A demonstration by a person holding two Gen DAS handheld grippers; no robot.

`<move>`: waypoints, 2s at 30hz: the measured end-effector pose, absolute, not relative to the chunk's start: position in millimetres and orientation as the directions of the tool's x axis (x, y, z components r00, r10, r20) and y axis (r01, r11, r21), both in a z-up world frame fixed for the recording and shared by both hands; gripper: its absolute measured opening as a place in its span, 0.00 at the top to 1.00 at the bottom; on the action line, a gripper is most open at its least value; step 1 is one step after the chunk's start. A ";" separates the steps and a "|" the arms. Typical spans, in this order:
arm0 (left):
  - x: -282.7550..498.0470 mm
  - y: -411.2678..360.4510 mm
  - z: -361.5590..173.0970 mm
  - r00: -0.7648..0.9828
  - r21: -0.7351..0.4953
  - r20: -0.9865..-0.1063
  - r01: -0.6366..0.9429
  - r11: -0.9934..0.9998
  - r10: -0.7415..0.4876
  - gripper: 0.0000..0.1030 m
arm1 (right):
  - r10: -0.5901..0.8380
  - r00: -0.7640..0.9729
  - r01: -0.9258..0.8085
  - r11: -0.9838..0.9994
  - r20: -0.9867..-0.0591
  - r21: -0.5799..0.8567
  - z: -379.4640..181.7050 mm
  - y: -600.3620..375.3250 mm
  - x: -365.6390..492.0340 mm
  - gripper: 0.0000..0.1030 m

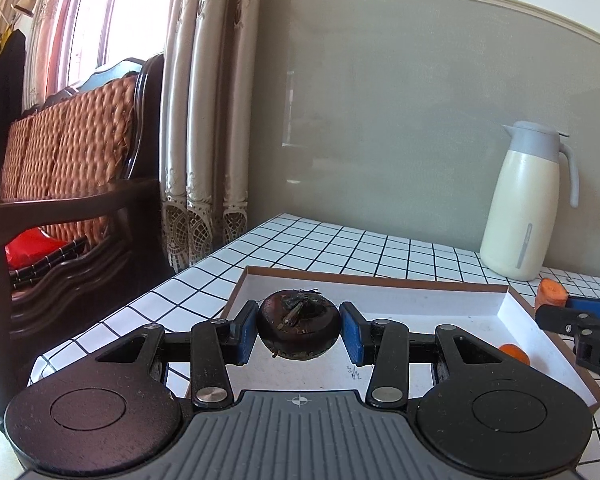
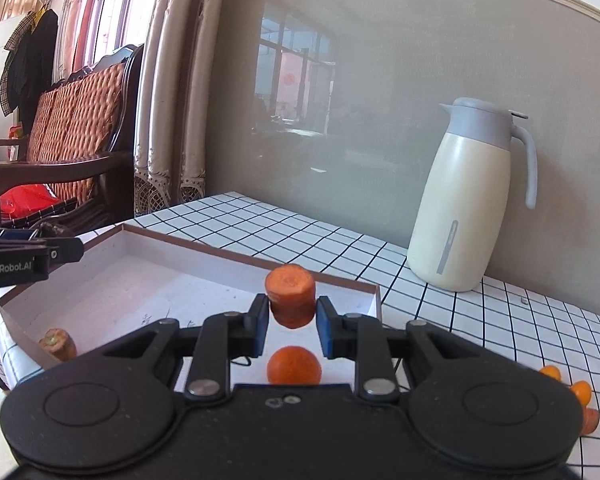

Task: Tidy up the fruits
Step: 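Carry the dark fruit and carrot piece over the white box, then open both tools to drop the dark fruit and carrot piece into the box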

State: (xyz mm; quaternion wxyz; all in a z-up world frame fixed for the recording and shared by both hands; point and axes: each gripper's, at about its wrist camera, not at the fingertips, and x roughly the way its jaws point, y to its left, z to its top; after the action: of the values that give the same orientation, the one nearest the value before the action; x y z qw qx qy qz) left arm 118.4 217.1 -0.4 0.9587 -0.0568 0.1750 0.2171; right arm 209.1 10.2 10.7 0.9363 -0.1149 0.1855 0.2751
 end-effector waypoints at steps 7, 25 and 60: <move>127.6 231.6 -2.7 0.831 -0.042 -0.366 -0.464 0.885 0.418 0.57 | 0.474 0.777 -0.558 0.823 -0.415 -0.105 10.2 15.8 226.3 0.84; 163.9 245.2 -4.7 0.801 -0.031 -0.414 -0.488 0.872 0.433 0.57 | 0.458 0.752 -0.551 0.832 -0.474 -0.069 4.2 27.4 264.8 0.84; 171.3 238.1 4.0 0.794 0.003 -0.345 -0.532 0.847 0.500 0.00 | 0.435 0.797 -0.487 0.873 -0.419 -0.019 9.7 8.3 285.8 0.06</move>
State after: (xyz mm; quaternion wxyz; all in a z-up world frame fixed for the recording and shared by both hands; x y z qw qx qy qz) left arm 171.3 238.1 4.0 0.9460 -0.0471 0.1690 0.2725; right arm 285.8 8.3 9.7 0.9458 -0.0630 0.2053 0.2437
